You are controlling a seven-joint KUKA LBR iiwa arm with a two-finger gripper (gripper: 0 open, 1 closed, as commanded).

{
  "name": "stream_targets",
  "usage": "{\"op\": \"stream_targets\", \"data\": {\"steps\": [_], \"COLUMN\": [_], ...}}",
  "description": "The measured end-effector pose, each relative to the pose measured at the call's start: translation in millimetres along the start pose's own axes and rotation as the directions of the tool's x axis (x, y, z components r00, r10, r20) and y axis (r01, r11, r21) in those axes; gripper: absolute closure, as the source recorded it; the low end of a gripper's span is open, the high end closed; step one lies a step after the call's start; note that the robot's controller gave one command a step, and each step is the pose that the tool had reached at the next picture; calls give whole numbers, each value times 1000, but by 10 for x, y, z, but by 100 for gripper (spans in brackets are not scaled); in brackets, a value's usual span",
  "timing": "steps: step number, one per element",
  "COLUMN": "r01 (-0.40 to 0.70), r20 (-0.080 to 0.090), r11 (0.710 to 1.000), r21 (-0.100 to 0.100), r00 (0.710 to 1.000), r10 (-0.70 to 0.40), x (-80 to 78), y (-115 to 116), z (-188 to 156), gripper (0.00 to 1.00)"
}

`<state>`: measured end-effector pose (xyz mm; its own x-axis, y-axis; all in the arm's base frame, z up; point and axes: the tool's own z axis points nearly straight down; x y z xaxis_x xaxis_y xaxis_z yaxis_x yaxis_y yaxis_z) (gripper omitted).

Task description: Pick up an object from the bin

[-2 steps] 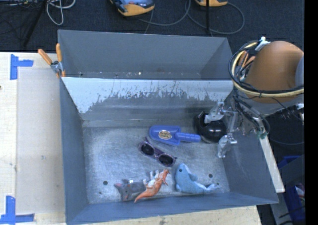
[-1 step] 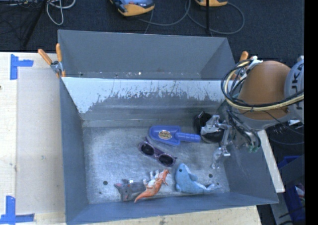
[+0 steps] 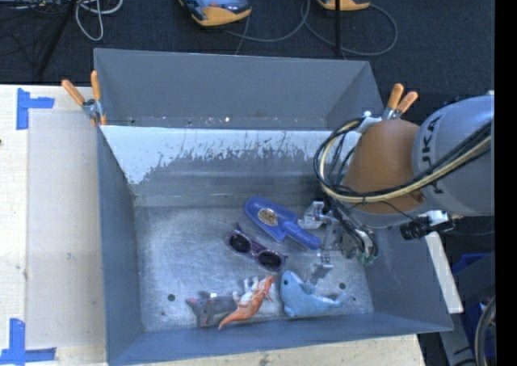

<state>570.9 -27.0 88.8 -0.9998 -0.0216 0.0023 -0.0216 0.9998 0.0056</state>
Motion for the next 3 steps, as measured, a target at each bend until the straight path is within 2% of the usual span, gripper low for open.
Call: {"op": "stream_targets", "data": {"steps": [1,2,3], "r01": [5,-32,-53], "r20": [1,5,6], "r11": [1000,999,999], "r21": [1,7,7], "r00": [1000,999,999], "r10": [-5,32,53], "x": [-36,-163,-148], "y": [-46,-273,-241], "z": [-11,22,44], "gripper": [0,0,0]}}
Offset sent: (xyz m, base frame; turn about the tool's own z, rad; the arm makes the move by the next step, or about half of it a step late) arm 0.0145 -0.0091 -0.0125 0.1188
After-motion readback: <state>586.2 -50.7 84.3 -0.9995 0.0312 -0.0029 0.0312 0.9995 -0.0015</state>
